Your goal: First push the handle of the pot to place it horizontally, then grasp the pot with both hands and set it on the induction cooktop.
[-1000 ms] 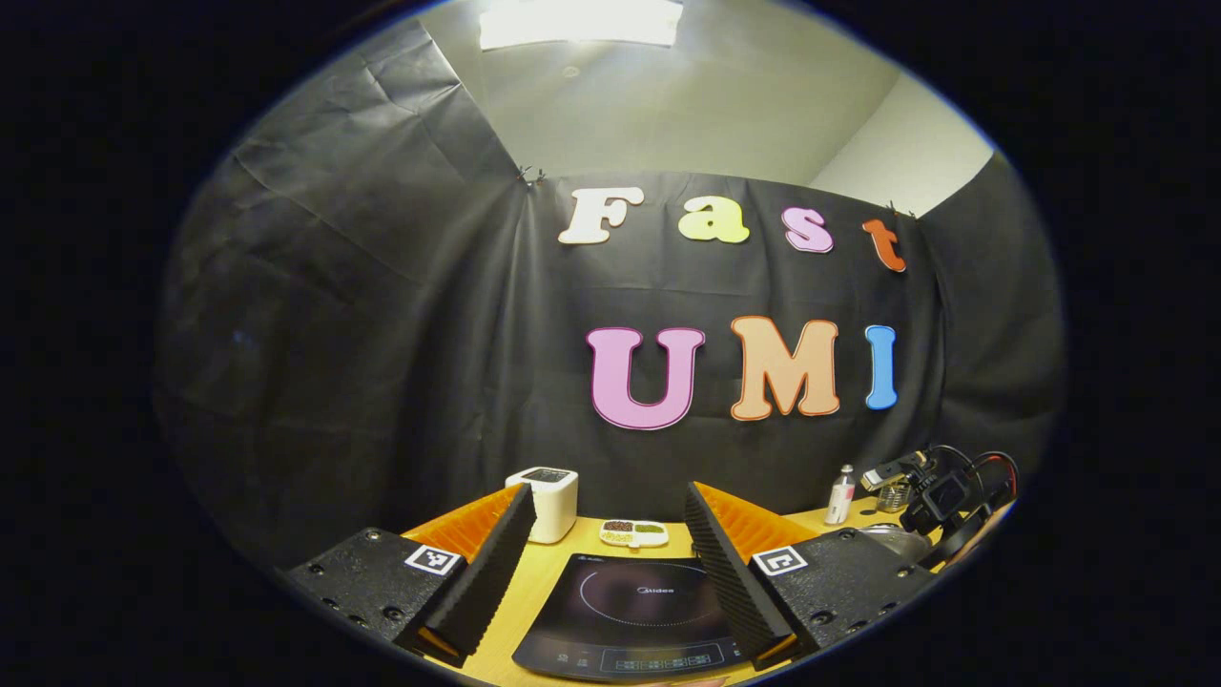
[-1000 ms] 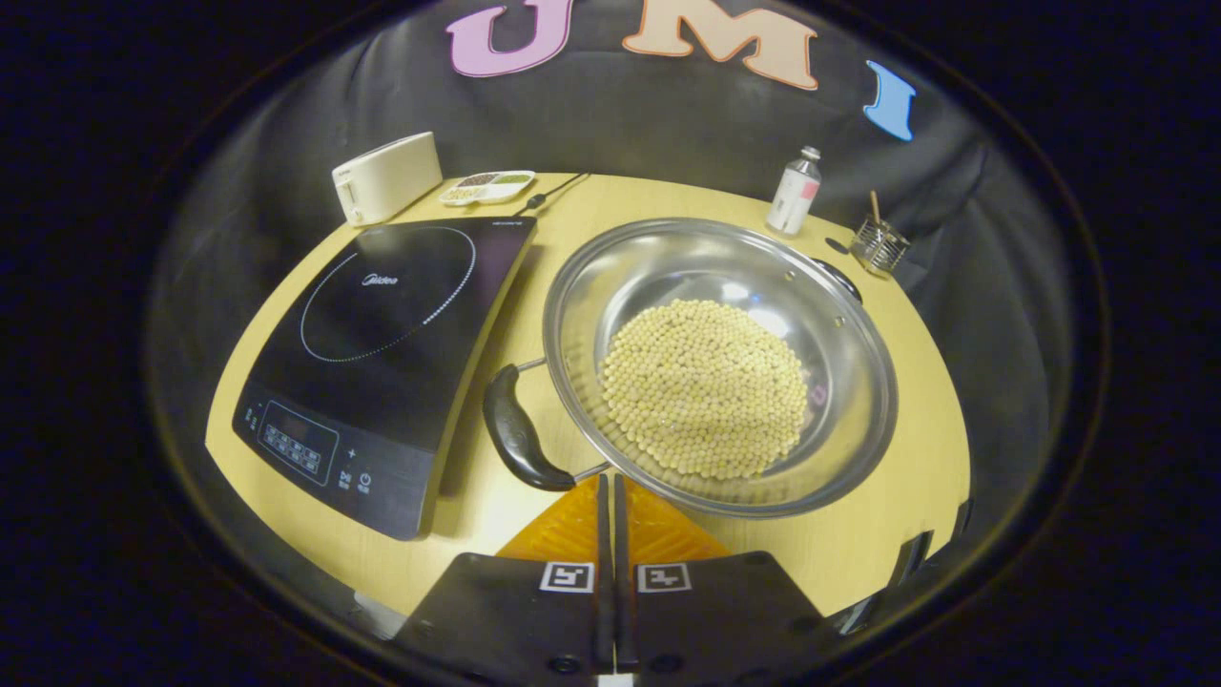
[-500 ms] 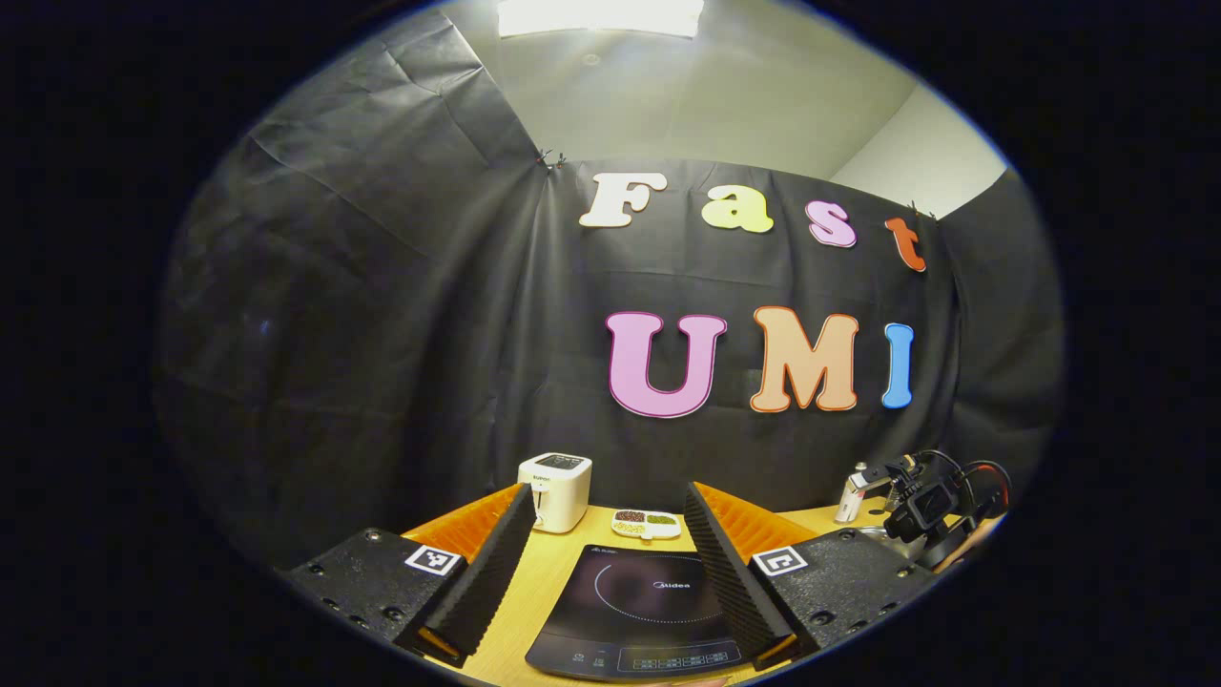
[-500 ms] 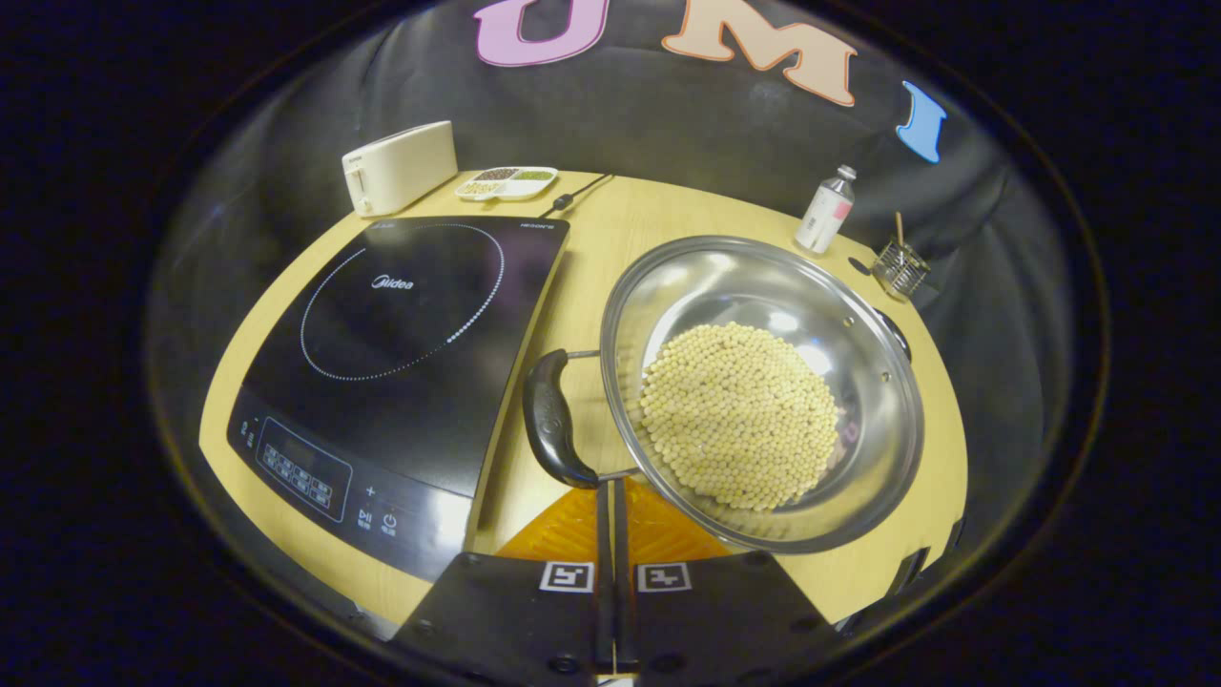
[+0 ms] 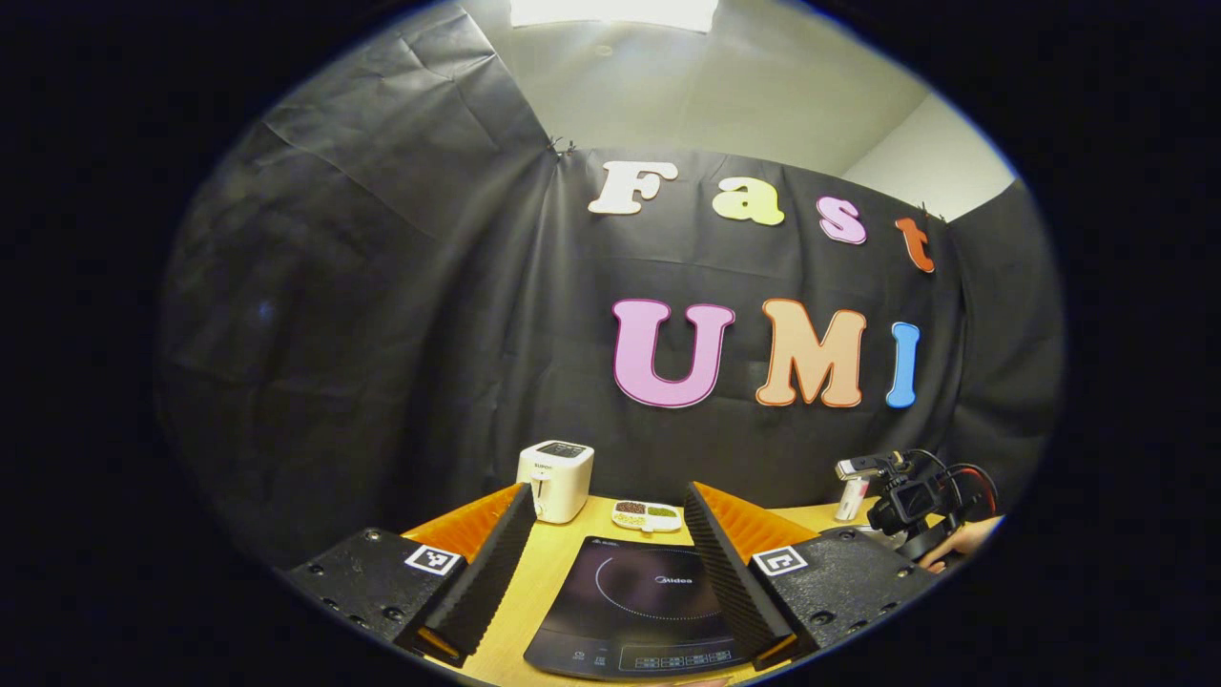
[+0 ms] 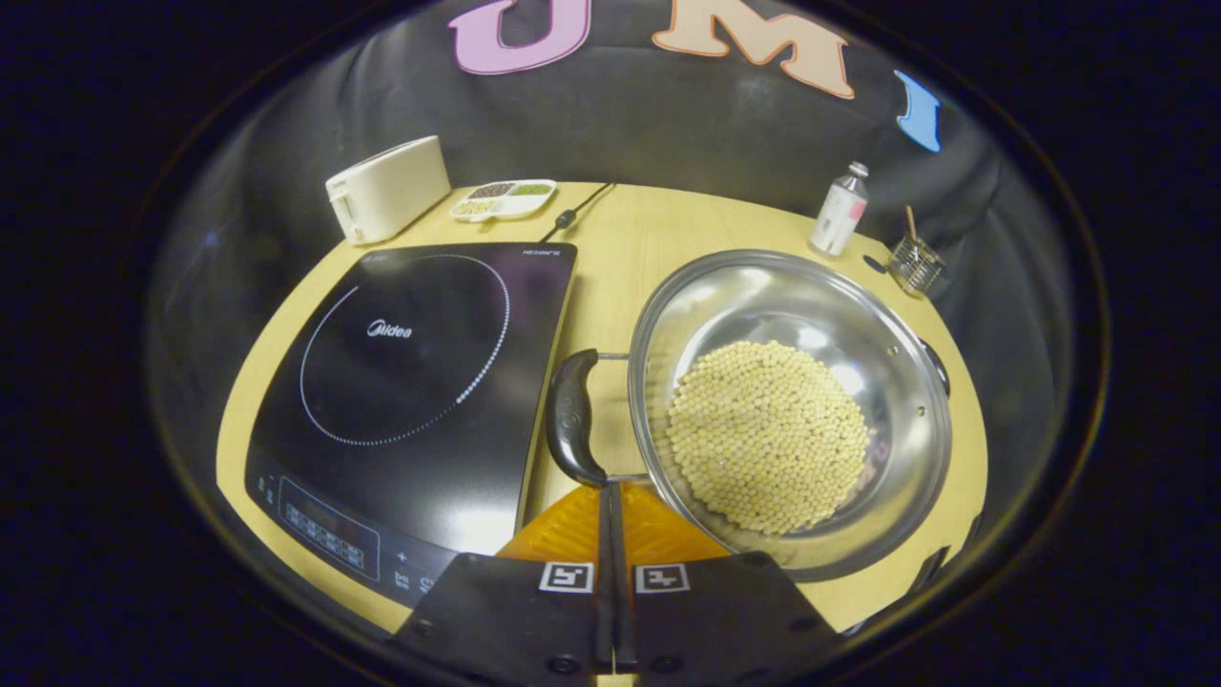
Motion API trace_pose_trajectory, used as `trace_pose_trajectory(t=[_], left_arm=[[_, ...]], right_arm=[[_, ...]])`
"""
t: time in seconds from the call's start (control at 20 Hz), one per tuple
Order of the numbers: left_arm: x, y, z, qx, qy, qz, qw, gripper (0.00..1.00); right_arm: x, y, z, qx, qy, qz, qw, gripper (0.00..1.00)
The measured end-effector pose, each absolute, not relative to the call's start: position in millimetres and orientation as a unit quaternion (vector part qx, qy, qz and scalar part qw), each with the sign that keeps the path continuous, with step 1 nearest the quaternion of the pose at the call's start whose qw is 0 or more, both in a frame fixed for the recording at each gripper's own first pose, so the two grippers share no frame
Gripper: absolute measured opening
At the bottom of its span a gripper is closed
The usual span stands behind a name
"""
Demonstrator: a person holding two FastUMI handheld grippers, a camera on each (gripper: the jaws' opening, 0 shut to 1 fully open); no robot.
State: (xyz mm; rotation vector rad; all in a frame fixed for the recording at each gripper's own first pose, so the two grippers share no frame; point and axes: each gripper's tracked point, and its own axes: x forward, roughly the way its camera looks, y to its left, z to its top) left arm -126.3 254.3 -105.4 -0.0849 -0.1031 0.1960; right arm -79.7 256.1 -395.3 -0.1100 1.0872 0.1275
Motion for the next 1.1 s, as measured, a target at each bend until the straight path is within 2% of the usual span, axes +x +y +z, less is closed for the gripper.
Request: trace_pose_trajectory(t=[0.25,0.3,0.35,0.4,0.55,0.7,0.75,0.8,0.85,1.1], left_arm=[[-116.7,241.2,-125.5,-0.081,-0.027,0.08,0.993,0.95],[-114.9,237.7,-128.9,-0.089,-0.022,0.077,0.993,0.91],[-114.0,233.1,-131.3,-0.095,-0.019,0.074,0.993,0.95],[-112.2,226.2,-134.1,-0.097,-0.017,0.069,0.993,0.95],[-108.9,207.0,-141.4,-0.107,-0.01,0.053,0.993,0.95],[-110.1,184.8,-143.9,-0.161,-0.008,0.037,0.986,0.95],[-109.4,177.8,-141.4,-0.175,-0.011,0.037,0.984,0.95],[-106.1,175.2,-140.3,-0.178,-0.013,0.047,0.983,0.91],[-102.8,171.4,-137.9,-0.169,-0.012,0.053,0.984,0.95],[-95.8,151.0,-127.7,-0.099,-0.019,0.058,0.993,0.95]], right_arm=[[-89.1,249.2,-392.1,-0.037,0.514,0.076,0.854,0.0],[-93.8,247.4,-391.7,-0.027,0.513,0.084,0.854,0.02],[-96.9,245.5,-391.1,-0.018,0.512,0.094,0.854,0.02],[-100.2,242.3,-389.9,-0.013,0.508,0.103,0.855,0.0],[-104.1,227.2,-373.7,-0.021,0.477,0.129,0.869,0.02],[-107.1,216.6,-355.1,-0.004,0.444,0.148,0.883,0.0],[-111.3,218.4,-353.9,0.017,0.447,0.157,0.88,0.02],[-116.0,223.3,-357.9,0.039,0.456,0.166,0.873,0.0],[-119.7,226.2,-365.5,0.047,0.468,0.17,0.866,0.02],[-108.9,237.7,-390.0,0.0,0.455,0.159,0.876,0.0]])
